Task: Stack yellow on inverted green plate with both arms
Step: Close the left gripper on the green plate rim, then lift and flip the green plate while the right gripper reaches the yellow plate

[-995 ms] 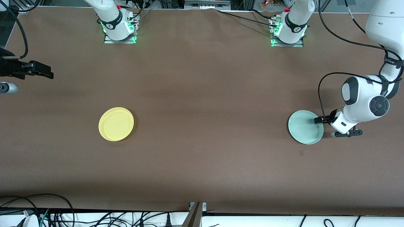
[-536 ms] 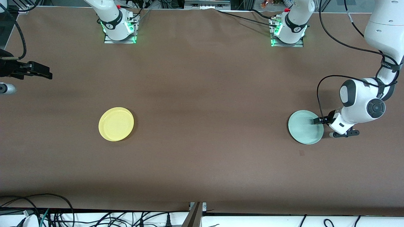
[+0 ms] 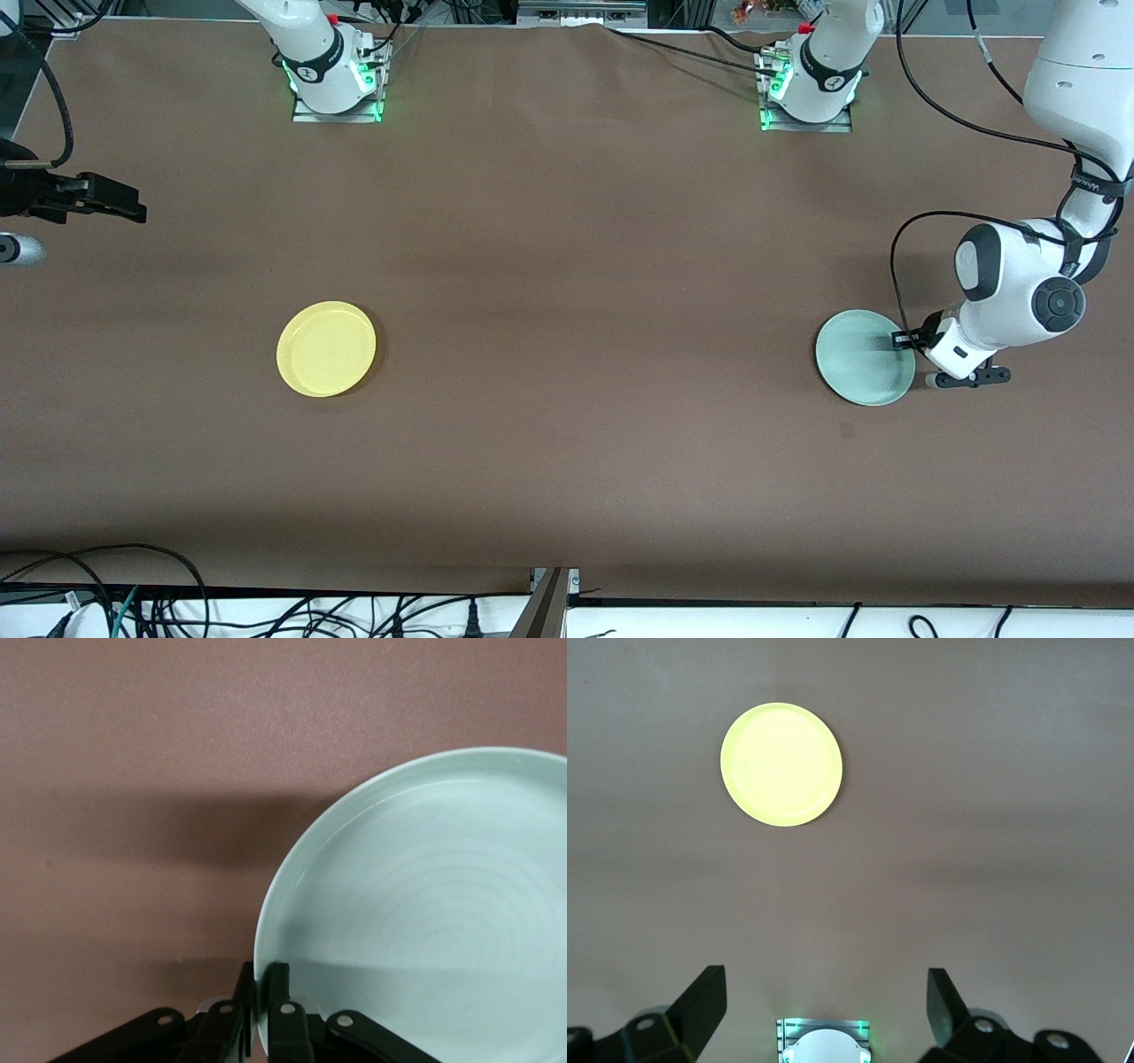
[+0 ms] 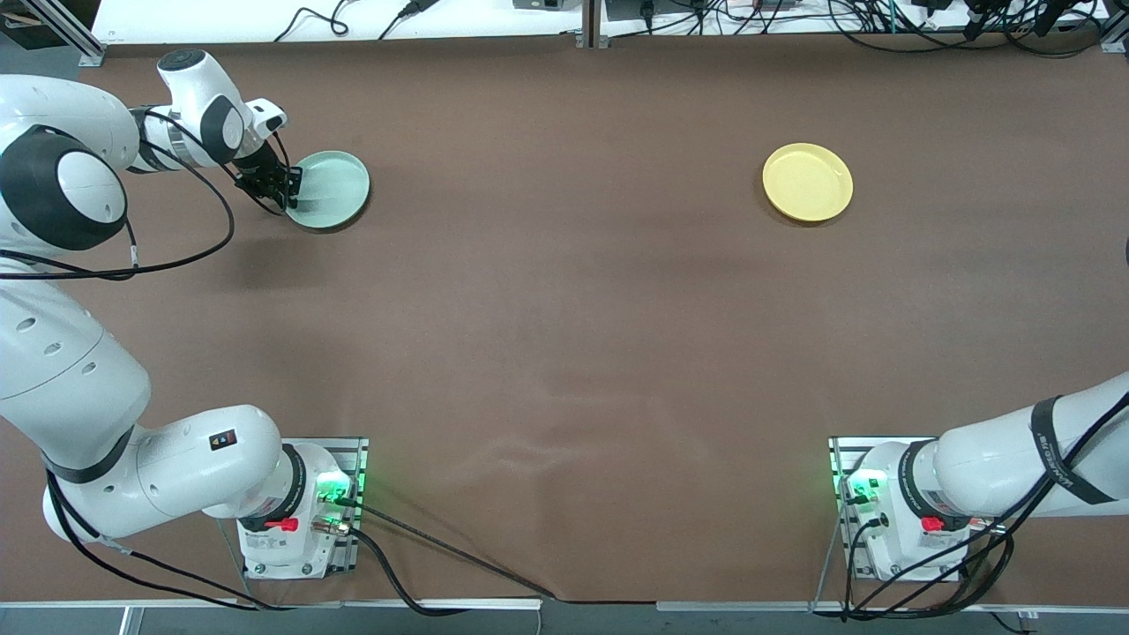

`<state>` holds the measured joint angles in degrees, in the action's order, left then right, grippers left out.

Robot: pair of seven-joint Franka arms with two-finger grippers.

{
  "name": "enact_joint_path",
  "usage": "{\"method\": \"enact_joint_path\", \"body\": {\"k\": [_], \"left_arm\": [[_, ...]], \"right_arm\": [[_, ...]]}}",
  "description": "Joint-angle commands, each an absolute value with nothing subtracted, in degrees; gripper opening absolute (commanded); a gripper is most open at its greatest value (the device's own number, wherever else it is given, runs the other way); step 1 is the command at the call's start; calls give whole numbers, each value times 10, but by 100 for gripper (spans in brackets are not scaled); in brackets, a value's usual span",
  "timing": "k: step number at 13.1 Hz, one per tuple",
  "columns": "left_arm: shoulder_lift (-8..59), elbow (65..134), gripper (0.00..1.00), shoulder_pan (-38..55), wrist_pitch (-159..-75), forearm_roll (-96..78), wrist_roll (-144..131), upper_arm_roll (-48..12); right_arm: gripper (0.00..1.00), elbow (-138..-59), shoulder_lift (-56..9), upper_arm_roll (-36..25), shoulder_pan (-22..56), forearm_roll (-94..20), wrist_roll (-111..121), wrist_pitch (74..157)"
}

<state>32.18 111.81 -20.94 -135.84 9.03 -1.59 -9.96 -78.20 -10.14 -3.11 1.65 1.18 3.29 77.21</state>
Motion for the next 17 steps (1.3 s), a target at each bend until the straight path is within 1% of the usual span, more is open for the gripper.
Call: {"method": "enact_joint_path", "body": {"k": [1, 3, 5, 8, 11, 13, 17], "left_arm": [[300, 1115, 0, -212, -1329, 105, -7, -105], [286, 1073, 0, -203, -1259, 105, -13, -111], [287, 1001, 0, -172, -1159, 108, -16, -111], [287, 920, 0, -105, -1050, 195, -45, -112], [287, 836, 0, -31, -950, 213, -90, -107], [289, 810, 0, 28, -912, 276, -126, -108], [290, 801, 0, 104, -899, 292, -197, -107]], "right_arm": [[100, -773, -105, -30, 11, 4, 41, 765], [100, -773, -105, -29, 11, 4, 41, 765], [100, -773, -105, -29, 11, 4, 41, 765], [100, -773, -105, -30, 11, 4, 41, 765], [100, -773, -105, -30, 11, 4, 41, 765], [100, -773, -105, -29, 11, 4, 41, 765], [100, -773, -105, -30, 11, 4, 41, 765]]}}
